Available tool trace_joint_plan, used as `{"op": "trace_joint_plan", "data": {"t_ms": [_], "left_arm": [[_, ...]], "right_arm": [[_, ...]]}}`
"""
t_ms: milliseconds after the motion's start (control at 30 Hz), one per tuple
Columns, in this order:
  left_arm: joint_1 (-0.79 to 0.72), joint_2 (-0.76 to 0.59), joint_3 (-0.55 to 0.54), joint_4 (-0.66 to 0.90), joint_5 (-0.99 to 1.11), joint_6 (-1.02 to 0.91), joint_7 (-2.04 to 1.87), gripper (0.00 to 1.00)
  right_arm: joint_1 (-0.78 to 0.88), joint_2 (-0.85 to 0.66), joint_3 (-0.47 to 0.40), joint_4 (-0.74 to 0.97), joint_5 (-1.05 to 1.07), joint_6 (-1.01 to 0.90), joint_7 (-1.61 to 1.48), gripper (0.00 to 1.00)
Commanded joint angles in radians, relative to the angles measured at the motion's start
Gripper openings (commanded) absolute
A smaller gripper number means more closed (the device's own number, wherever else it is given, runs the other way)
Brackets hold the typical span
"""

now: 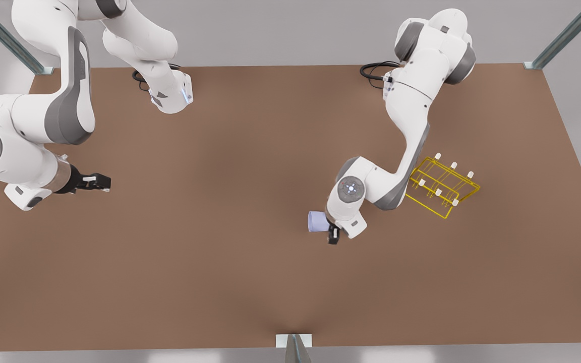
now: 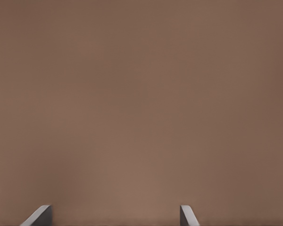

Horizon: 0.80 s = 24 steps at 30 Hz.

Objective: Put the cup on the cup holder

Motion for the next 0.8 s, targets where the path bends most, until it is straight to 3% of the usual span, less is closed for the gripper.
{"op": "trace_joint_plan", "data": {"t_ms": [0,767], "left_arm": [[-0.002,-0.002,0.005,-0.01,-0.024,0.009,-0.655,1.0],[0.002,0.011,0.005,-0.075,-0.001,0.025,-0.239,1.0]], "right_arm": [[0.001,-0.001,0.0,0.002,0.001,-0.01,0.022,1.0],[0.003,0.03,0.002,0.035,0.002,-0.012,0.019,1.0]]}}
